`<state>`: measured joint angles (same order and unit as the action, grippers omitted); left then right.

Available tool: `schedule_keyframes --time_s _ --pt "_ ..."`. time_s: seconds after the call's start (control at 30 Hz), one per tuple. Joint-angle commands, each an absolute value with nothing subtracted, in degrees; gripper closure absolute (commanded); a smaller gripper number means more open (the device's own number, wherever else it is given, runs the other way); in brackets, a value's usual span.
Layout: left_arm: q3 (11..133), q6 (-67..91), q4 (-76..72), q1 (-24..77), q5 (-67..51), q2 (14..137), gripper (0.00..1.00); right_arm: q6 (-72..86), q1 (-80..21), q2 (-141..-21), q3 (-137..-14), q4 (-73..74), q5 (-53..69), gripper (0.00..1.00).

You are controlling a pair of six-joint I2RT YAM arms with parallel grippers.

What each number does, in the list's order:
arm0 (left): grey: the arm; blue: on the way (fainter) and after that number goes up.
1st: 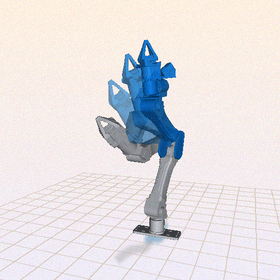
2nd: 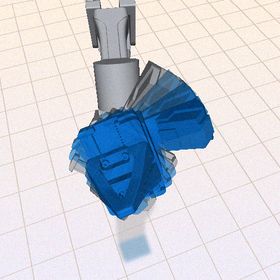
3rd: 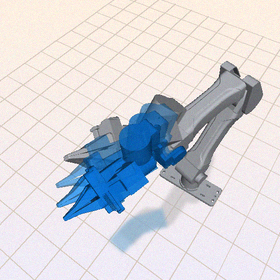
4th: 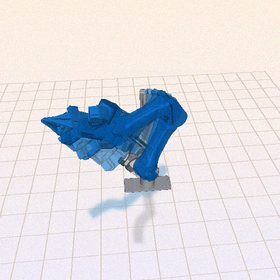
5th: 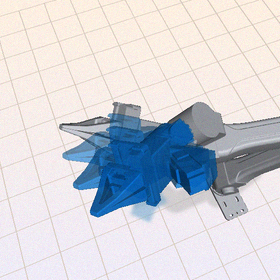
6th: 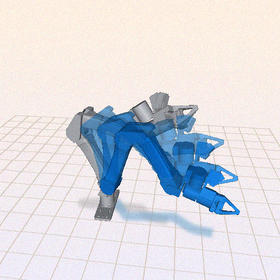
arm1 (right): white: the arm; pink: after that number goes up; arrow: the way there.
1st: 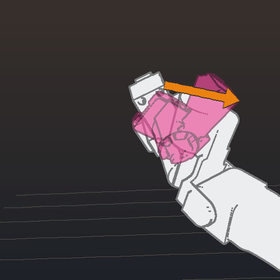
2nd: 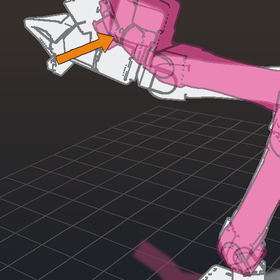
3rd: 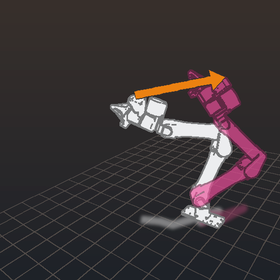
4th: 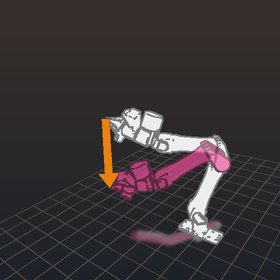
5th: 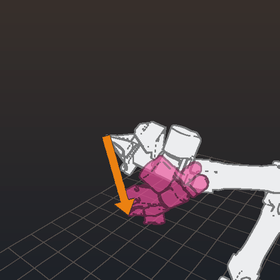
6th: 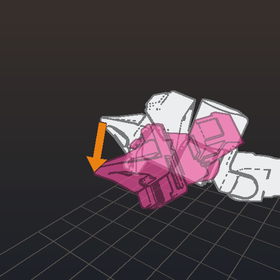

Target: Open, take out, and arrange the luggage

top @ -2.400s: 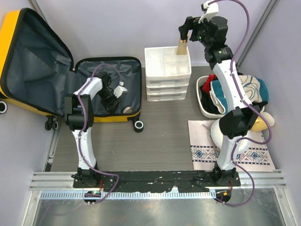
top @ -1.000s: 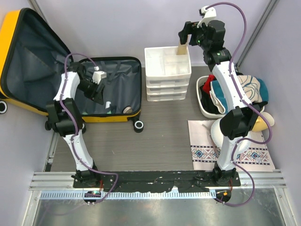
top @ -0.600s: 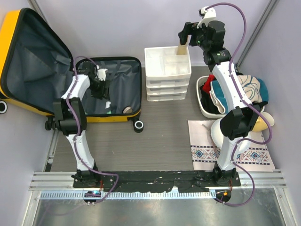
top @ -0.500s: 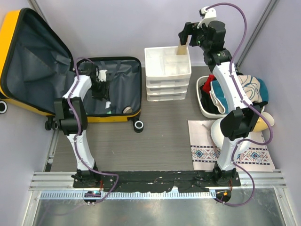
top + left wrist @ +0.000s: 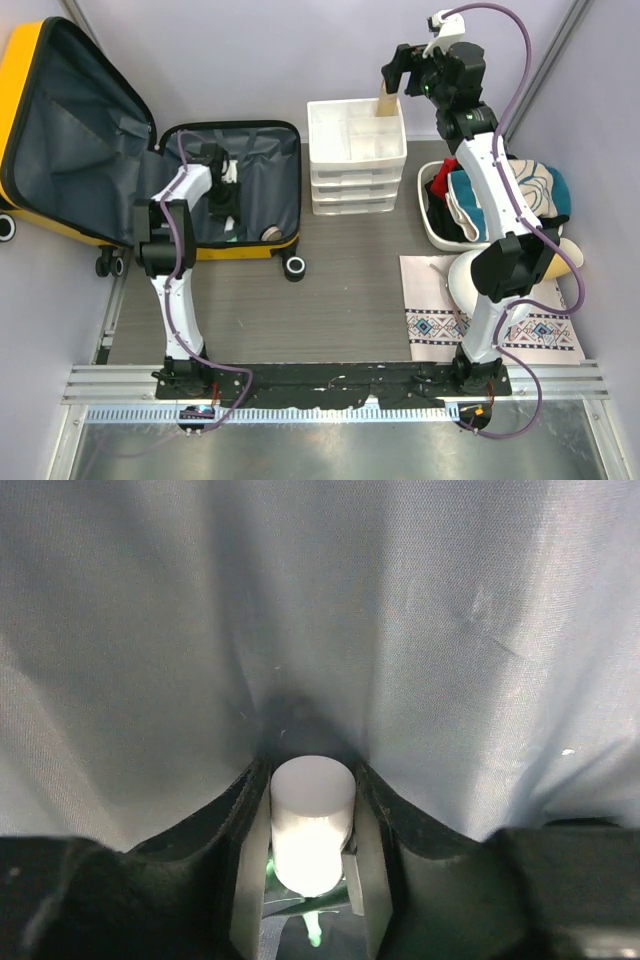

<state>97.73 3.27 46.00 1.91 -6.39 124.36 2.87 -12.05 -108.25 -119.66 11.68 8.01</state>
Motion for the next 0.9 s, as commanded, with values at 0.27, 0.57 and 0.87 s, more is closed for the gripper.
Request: schedule_keyframes --time_s 0.27,0.57,0.87 --pt "103.8 8.8 37.5 1.1 -15.2 114.8 1.00 2.2 -12.9 -103.5 -117.8 4.6 13.0 0.13" --pt "117.4 18.3 36.4 0.3 -26.3 112.2 1.00 0.4 -14.7 -100.1 -110.9 -2.0 20.9 0.13" --pt "120.0 20.6 41.0 0.3 -48.5 111.0 1.00 -22.0 -22.3 -94.5 -96.5 -6.3 27.2 0.13"
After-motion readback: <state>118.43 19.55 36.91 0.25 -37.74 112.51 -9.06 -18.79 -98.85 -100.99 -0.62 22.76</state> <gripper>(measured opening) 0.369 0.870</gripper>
